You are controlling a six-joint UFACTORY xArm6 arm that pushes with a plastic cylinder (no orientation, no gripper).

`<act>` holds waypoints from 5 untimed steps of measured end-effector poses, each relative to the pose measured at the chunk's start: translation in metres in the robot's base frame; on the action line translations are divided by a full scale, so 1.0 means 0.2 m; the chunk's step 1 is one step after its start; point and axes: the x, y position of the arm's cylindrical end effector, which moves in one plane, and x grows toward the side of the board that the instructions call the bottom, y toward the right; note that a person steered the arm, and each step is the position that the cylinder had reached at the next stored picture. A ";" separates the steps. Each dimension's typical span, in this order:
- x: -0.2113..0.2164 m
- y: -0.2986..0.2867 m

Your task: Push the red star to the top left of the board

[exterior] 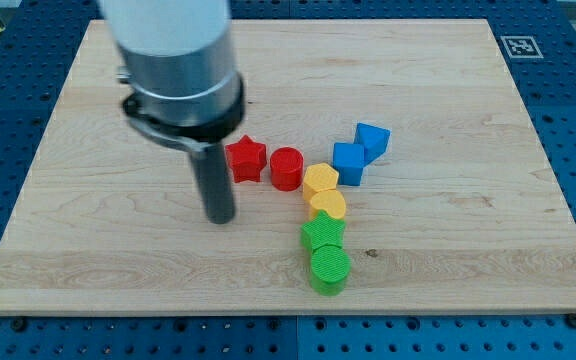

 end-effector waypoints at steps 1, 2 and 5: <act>0.00 0.13; -0.09 0.18; -0.25 -0.04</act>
